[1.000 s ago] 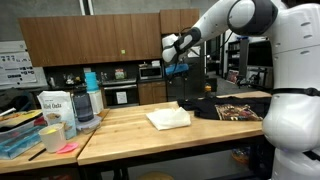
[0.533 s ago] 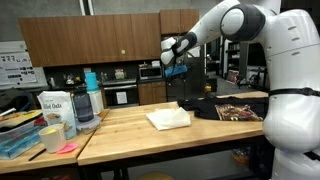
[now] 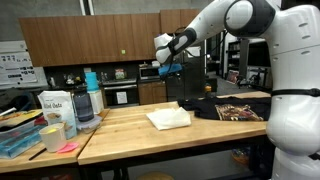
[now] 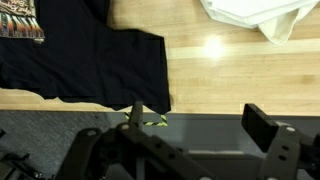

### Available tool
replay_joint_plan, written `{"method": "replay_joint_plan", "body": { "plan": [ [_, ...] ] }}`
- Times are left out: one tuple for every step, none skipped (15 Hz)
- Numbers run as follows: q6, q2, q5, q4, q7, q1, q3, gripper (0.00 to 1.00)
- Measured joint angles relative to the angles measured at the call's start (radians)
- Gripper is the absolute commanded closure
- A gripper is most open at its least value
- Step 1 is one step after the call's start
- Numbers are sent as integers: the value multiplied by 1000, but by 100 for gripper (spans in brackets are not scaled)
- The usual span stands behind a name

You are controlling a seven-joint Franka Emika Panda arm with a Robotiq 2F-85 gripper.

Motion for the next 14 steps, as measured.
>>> {"method": "replay_joint_plan", "body": {
  "plan": [
    [0,-10,-2,-9,6,6,1,0],
    [0,-17,-3,-15,10,9,2,0],
    [1,-19,-3,-18,11,8,1,0],
    [4,-19,-3,-20,11,5,-1,0],
    [7,-19,-3,-23,11,4,-2,0],
    [8,-19,-3,-25,11,3,-3,0],
    [8,-17,-3,-25,11,3,-2,0],
    [7,-15,-3,-25,13,3,-2,0],
    [7,-14,-3,-24,19,3,-2,0],
    [7,-13,-3,-24,28,3,-3,0],
    [7,-10,-3,-22,40,2,-6,0],
    [7,-8,-3,-21,54,1,-10,0],
    [6,-6,-3,-20,66,-3,-14,0],
    [6,-4,-1,-18,79,-9,-19,0]
  ]
}}
